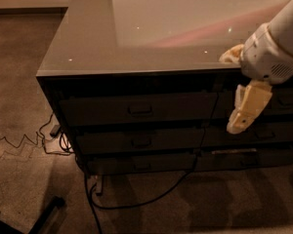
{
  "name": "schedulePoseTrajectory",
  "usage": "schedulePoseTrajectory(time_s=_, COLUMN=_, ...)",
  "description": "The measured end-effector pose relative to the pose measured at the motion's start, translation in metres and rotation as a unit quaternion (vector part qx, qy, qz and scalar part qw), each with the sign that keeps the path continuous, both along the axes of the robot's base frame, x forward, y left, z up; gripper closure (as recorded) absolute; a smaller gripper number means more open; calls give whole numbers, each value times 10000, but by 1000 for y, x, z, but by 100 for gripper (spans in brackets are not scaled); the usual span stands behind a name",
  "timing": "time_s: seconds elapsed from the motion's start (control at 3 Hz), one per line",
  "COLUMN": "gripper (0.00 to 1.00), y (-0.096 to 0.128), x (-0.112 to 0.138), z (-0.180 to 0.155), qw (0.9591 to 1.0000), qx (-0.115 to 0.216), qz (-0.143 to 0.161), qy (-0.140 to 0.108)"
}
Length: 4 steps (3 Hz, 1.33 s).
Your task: Open top drawer
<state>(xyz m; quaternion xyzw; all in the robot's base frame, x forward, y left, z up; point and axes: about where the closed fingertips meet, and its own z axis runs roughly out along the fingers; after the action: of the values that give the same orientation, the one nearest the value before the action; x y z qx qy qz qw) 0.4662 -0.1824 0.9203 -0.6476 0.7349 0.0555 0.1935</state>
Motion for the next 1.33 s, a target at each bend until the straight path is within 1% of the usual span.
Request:
schedulePoseTrajectory(time_s=0.33, gripper=0, y=27, x=19, z=-38, qw=9986, qx=301, qz=374, qy=207)
schedulePoseTrajectory(time_s=0.67, gripper=0, y=55, x=38, z=-73, qw=9970, qx=304, qz=631, qy=336)
schedulePoseTrajectory(time_s=1.0, gripper=0, y=57, x=38, z=-73, qw=9969, qx=316, qz=638, qy=346)
schedulePoseTrajectory(time_s=1.33, gripper=0, y=71, x=51, z=-97, qw=9951, qx=571, qz=673, qy=453)
